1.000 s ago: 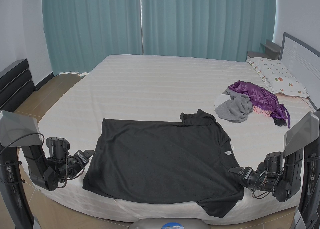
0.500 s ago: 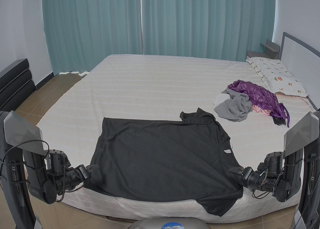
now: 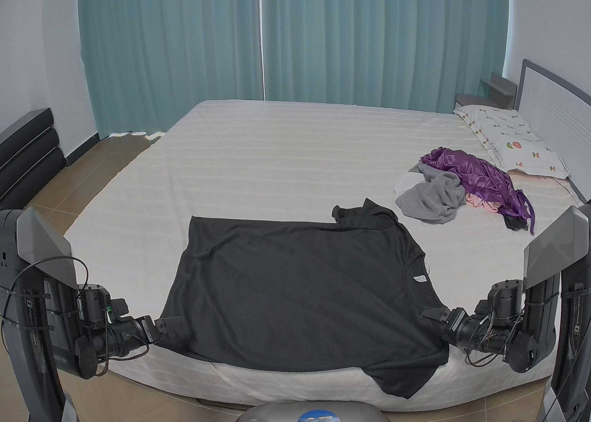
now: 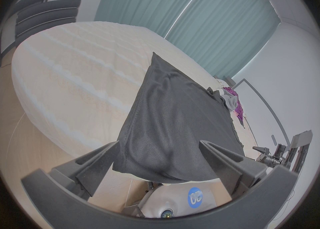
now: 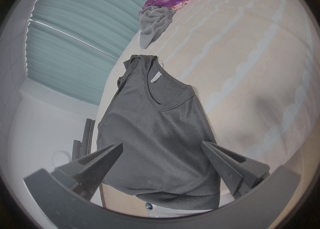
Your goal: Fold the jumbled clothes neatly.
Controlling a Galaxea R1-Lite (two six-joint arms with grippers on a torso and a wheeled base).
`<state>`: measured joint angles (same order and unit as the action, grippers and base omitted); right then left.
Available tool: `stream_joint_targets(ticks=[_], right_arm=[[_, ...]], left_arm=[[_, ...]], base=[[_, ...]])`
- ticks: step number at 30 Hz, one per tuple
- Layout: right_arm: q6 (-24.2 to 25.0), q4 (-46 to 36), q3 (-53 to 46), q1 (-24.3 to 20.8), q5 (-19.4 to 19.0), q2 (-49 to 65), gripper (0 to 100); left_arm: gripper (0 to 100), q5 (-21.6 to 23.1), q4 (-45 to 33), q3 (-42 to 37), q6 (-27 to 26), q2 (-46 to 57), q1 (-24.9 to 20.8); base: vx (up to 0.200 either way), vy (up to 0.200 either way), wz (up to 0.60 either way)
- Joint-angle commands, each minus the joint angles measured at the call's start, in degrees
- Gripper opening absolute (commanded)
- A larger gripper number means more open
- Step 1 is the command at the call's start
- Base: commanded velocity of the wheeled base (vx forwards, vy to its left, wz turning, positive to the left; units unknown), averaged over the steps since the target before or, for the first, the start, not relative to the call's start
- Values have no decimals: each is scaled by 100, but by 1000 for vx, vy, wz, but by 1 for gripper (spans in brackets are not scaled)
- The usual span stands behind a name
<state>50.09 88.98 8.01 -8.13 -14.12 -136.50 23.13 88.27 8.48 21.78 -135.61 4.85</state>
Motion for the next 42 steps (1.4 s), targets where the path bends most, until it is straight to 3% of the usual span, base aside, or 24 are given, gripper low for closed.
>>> stream_joint_targets(ticks=[1,7,14,31,42], right_arm=[[1,85,-1,-13,5,-8,100],[-8,85,-1,-13,5,-17,100],[-8,85,-1,-22,5,-17,100],[-8,85,-1,-22,5,-17,100],[-17,85,-1,-22,5,-17,100]], left_arm=[[100,87,-12,101,-175,-89,95],[100,104,-328,435,-333,-124,86],[100,368,-1638,1068,-306,96,121],[100,368,-1699,1278,-394,70,262],[100,315,-1690,1164,-851,-36,244]], base=[[0,0,0],[0,0,0],[0,0,0],[0,0,0],[0,0,0]])
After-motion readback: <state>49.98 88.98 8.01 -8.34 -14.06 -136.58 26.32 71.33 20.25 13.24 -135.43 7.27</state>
